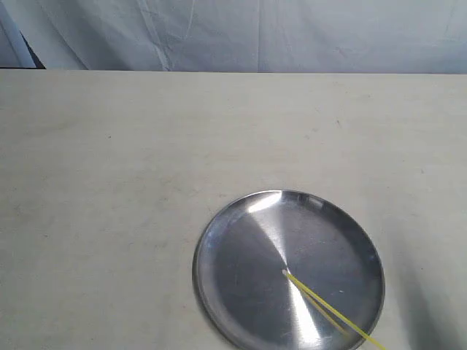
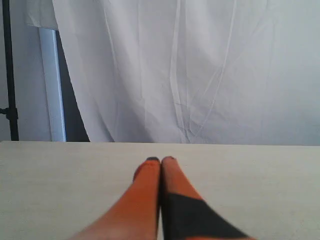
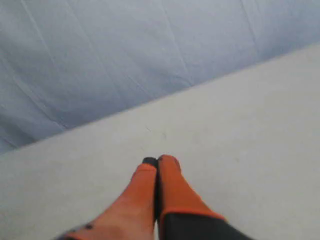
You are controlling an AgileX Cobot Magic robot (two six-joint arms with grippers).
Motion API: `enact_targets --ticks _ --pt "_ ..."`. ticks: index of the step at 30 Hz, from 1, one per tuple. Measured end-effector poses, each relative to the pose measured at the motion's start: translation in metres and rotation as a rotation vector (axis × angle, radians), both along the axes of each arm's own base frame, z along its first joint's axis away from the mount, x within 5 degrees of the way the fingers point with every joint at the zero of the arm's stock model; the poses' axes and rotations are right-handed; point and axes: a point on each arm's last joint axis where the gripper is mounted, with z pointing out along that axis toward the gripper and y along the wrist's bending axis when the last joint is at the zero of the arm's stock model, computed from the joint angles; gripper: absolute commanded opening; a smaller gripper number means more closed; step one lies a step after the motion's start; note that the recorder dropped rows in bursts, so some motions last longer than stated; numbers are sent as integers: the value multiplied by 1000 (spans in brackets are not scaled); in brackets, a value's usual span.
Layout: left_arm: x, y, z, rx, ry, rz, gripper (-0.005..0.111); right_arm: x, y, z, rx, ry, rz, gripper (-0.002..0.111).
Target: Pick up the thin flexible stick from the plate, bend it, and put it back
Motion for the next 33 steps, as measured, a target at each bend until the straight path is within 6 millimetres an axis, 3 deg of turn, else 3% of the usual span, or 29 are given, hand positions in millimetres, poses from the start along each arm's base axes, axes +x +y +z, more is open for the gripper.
enact_targets --ticks 7,15,17,20,23,25,27,28,31,33 --pt "0 0 0 0 0 0 0 -3 6 37 215 -423 89 -1" --pt "0 0 0 0 0 0 0 -8 -2 52 539 -554 61 -1" --pt "0 0 0 0 0 0 0 -13 -3 74 523 -666 68 -1" --pt "0 0 0 0 0 0 0 -18 -4 114 341 -773 43 -1" --pt "0 0 0 0 0 0 0 -7 3 157 9 -592 37 -1" --pt "0 0 0 0 0 0 0 7 4 176 -181 -309 34 -1" --pt "0 0 0 0 0 0 0 24 0 192 -357 93 59 -1" --pt "0 0 0 0 0 0 0 38 -2 189 -441 481 145 -1" --pt "0 0 0 0 -3 2 0 61 13 199 -462 688 318 -1" --pt "0 0 0 0 -3 2 0 71 32 186 -426 754 467 -1"
